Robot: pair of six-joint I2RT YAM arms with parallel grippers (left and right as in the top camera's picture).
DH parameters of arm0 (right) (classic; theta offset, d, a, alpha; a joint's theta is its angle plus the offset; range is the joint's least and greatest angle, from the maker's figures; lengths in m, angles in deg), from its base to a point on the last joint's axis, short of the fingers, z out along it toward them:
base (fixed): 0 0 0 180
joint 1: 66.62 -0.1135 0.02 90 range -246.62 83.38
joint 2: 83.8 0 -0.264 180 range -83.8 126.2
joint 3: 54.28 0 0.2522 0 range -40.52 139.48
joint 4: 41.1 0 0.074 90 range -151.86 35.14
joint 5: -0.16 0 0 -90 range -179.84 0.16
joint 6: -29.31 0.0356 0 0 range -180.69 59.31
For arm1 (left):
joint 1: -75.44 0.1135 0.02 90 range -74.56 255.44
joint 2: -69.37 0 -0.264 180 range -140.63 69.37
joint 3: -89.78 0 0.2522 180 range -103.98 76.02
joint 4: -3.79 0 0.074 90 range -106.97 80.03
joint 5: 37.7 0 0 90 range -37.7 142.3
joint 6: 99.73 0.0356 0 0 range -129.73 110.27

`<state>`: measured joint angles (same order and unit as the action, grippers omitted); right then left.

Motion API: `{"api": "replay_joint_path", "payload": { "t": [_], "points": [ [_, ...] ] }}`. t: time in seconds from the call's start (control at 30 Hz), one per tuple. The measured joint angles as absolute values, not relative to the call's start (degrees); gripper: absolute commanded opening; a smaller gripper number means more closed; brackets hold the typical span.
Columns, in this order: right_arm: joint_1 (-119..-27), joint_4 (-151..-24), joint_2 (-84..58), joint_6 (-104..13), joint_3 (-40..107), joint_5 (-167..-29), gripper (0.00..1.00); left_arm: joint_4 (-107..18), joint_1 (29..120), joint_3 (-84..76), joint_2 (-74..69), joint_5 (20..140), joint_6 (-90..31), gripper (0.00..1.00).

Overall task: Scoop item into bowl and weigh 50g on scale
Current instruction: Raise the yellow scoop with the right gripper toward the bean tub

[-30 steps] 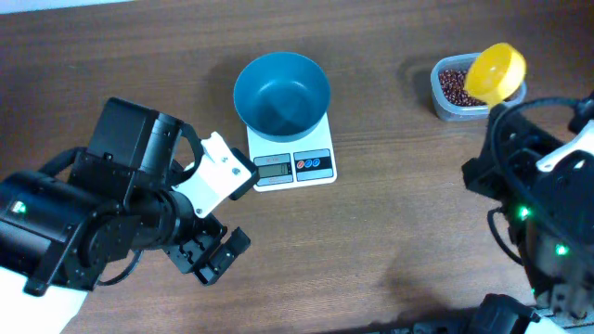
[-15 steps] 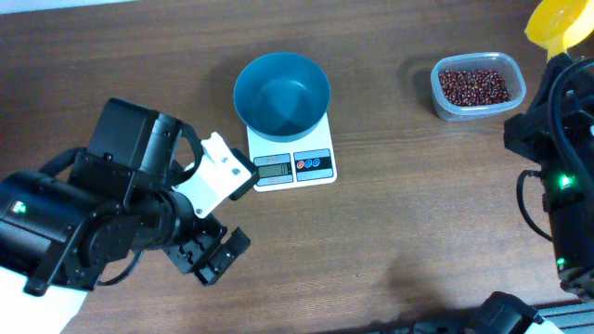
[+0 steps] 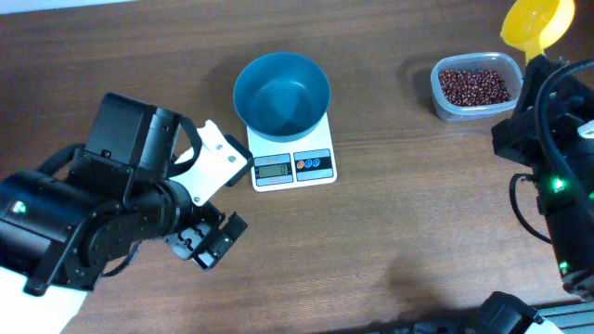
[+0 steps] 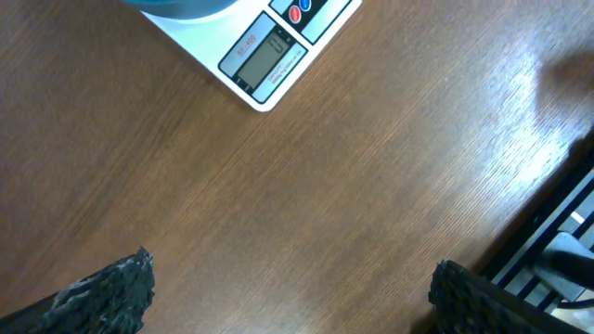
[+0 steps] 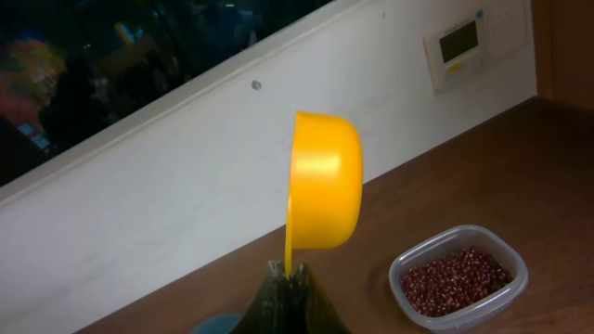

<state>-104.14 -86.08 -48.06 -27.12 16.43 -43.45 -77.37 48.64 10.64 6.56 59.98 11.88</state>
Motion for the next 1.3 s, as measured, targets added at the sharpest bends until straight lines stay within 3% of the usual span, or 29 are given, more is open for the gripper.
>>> {"api": "replay_joint_path", "payload": {
  "t": [0.5,0.87,0.97,1.3],
  "points": [
    [-104.1,-86.9,-48.1,-29.7,16.4,-46.3,0.04,-73.3,48.6,10.6,6.6,60.0,9.1,0.99],
    [-103.7,-112.1,-45.1,-32.2,22.9,-59.1,0.04,-73.1,48.6,10.6,6.6,60.0,8.9,0.99],
    [-98.4,-119.8,-36.5,-32.6,31.4,-60.7,0.04,-73.1,48.6,10.6,6.5,60.2,8.9,0.99],
    [-72.9,-117.8,-14.6,-46.1,40.2,-79.3,0.04,-73.1,48.6,10.6,6.5,60.4,8.8,0.99]
  ]
}}
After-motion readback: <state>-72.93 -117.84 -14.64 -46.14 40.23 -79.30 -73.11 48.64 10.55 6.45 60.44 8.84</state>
